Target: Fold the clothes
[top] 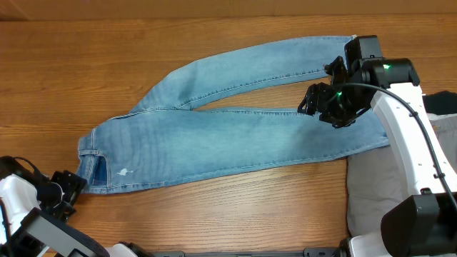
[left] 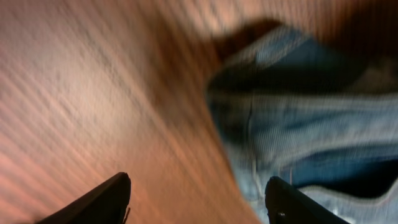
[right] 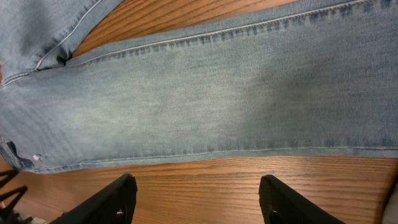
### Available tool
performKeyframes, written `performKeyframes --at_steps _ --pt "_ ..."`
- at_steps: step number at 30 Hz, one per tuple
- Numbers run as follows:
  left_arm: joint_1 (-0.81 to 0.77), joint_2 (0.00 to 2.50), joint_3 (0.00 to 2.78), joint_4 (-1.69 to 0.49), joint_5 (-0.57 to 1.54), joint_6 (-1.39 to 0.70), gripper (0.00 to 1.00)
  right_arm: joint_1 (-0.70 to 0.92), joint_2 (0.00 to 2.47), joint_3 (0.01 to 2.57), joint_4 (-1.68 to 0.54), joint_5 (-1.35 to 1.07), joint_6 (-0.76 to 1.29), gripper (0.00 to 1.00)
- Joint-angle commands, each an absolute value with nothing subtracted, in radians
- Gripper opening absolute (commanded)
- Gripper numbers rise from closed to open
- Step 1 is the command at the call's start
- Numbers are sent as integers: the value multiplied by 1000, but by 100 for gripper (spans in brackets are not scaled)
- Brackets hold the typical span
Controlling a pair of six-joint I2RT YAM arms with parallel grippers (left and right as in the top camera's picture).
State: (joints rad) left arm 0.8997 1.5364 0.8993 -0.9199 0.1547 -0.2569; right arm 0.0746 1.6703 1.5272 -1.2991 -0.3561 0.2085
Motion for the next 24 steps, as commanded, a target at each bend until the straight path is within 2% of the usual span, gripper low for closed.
performKeyframes --at_steps 1,4,9,10,15,17,21,24 --pt "890 1531 846 -814 218 -278 71 80 1663 1557 -1296 -361 201 67" --pt "875 1531 798 -717 264 -278 68 80 1663 1557 -1296 -361 201 67" --pt "847 1531 728 -630 260 -269 56 80 1663 1557 -1296 -361 201 67" --pt "843 1531 720 -622 263 -269 51 80 1663 1557 -1296 -361 201 67" --pt "843 1529 722 -630 303 -269 13 80 1663 1557 -1296 -361 201 67" --pt "844 1529 738 -647 358 -270 4 80 1663 1557 -1296 -361 201 67" --pt "844 1528 815 -735 448 -270 4 80 1663 1557 -1296 -361 201 67" --pt "844 1528 923 -878 532 -255 4 79 1663 1557 -1296 -361 201 67"
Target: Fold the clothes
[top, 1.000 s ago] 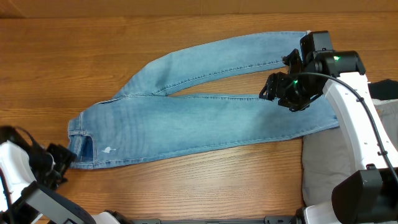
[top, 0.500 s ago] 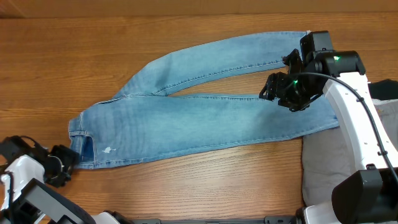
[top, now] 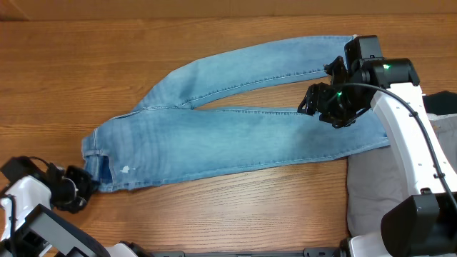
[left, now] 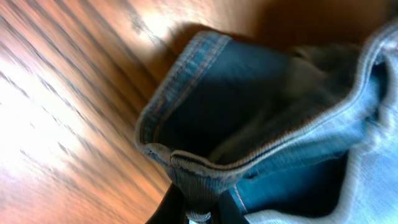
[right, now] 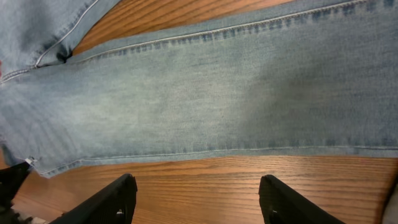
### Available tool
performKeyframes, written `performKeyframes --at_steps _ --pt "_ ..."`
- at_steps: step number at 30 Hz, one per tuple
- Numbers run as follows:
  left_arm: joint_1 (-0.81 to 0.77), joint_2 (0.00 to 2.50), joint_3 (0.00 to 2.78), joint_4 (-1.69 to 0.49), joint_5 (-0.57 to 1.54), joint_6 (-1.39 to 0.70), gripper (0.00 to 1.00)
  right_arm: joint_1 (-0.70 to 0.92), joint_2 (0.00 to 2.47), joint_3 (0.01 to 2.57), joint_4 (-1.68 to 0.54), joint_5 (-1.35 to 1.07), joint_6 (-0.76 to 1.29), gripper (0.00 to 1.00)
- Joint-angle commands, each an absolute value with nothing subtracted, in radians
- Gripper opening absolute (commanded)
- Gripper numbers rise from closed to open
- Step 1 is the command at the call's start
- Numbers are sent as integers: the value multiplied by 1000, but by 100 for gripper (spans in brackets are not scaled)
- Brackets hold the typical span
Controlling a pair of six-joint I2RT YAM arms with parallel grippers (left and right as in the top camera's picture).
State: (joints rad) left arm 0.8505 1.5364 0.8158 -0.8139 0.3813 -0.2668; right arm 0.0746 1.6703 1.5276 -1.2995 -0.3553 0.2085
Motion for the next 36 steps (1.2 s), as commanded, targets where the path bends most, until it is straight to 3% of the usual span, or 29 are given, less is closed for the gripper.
performKeyframes --at_steps 1,8,17,33,36 --pt "844 1525 965 -937 572 -239 4 78 1663 1557 -1296 -361 201 67" --pt "842 1441 1166 -1280 764 -99 4 78 1663 1557 -1288 -361 201 67" --pt "815 1237 1160 -1492 747 21 4 78 1663 1557 -1287 -357 201 68" --pt "648 1070 783 -1394 696 -42 4 77 1663 1557 -1265 -349 201 68" --pt "646 1071 740 -1344 696 -49 11 77 1663 1557 -1266 -349 201 68"
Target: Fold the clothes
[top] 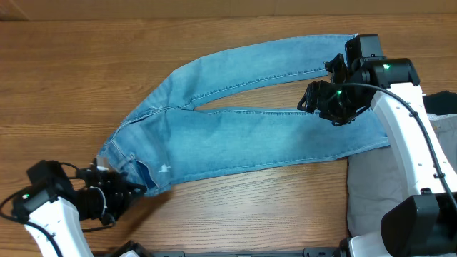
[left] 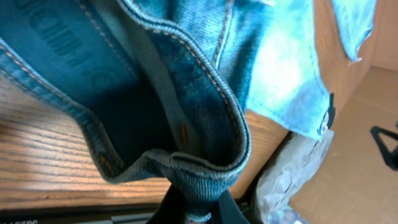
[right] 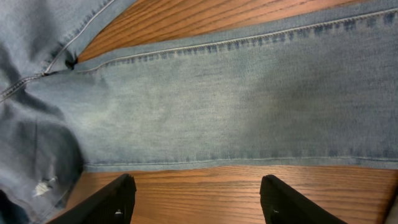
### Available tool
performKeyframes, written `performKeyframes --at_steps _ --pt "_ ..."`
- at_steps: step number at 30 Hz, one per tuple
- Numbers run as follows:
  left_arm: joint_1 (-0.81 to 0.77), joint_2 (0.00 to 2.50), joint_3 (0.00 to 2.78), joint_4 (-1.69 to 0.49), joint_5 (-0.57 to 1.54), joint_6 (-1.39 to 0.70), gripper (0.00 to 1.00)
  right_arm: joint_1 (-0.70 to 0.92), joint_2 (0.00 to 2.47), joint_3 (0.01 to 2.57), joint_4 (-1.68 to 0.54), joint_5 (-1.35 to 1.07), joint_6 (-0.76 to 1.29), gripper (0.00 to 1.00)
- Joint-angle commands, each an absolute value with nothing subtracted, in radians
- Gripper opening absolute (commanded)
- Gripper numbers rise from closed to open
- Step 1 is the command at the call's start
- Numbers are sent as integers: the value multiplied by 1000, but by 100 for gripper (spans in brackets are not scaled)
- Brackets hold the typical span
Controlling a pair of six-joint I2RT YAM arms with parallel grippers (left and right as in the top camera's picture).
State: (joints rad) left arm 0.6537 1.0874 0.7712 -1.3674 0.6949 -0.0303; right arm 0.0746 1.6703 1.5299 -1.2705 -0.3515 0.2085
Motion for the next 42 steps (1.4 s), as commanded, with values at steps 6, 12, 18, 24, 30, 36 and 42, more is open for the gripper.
performKeyframes --at_steps 6,12,18,24,30,36,42 --pt "647 1071 865 -1318 655 -76 38 77 1663 1557 -1266 -349 201 68" --pt "647 1071 1071 -1302 452 -118 57 77 1663 1557 -1265 -349 201 68" --pt "646 1079 1107 -1213 356 -162 54 77 1663 1557 -1265 -350 201 69" --pt "645 1158 1090 -1133 281 -162 57 78 1663 1557 -1246 -350 209 72" --pt "646 1304 1082 -1019 261 -192 61 78 1663 1557 -1239 -369 209 73" --pt "646 1475 1082 -905 237 -229 68 78 1663 1557 -1246 -369 209 73" --pt "645 1675 1082 -763 251 -225 79 78 1663 1557 -1258 -369 209 73"
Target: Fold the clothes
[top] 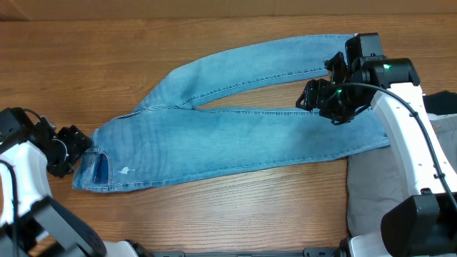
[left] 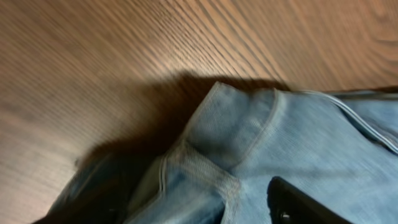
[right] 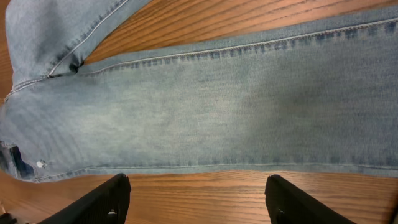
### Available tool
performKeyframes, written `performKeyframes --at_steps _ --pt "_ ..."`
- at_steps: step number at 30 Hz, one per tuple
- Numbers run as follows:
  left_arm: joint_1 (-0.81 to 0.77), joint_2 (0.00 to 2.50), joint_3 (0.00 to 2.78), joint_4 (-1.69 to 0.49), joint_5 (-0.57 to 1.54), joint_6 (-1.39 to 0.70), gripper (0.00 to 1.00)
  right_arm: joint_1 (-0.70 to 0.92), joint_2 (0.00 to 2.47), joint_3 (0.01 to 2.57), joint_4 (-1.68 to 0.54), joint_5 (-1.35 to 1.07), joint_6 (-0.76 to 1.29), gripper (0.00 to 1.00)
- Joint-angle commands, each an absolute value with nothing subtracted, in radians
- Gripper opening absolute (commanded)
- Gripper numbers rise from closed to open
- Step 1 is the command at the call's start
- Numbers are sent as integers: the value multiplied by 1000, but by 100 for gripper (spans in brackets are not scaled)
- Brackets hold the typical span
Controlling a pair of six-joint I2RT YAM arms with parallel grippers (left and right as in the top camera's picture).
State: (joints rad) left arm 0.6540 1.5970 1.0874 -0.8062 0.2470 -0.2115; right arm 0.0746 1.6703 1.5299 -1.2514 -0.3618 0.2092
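Observation:
Light blue jeans [top: 228, 139] lie flat across the wooden table [top: 250, 207], waist at the left and both legs running right. My left gripper [top: 68, 146] sits at the waist's left corner. In the left wrist view the waistband [left: 230, 137] lies in front of it. One finger [left: 305, 205] stands wide to the right, and the other is hidden by denim and shadow. My right gripper [top: 321, 100] hovers open over the lower leg [right: 217, 112], its fingers [right: 99, 202] spread with nothing between them.
A grey cloth [top: 368, 193] lies at the table's right edge beside the right arm's base. A dark item [top: 443, 103] sits at the far right. Bare wood shows in front of and behind the jeans.
My left gripper was shut on the waistband, holding it bunched and pulled to the right. Now the waist lies flat back at the left and the gripper is open beside it. The right arm has not moved.
My left gripper was open beside the waist at the lower left. Then it was shut on the waistband. Then it held the waist, bunched and shifted right. Now the jeans lie flat again and are let go. The right gripper stayed open above the leg throughout.

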Motion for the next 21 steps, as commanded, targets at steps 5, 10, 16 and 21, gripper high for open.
performKeyframes --at_steps 5,10,16,21 --pt "640 1816 1082 -739 419 -166 85 78 1663 1557 -1259 -369 209 73" --pt "593 1940 1082 -805 631 -57 78 78 1663 1557 -1262 -369 209 73" --pt "566 1985 1104 -734 721 -106 4 78 1663 1557 -1262 -373 213 73" --pt "602 1968 1364 -758 834 -181 4 78 1663 1557 -1262 -391 213 73"
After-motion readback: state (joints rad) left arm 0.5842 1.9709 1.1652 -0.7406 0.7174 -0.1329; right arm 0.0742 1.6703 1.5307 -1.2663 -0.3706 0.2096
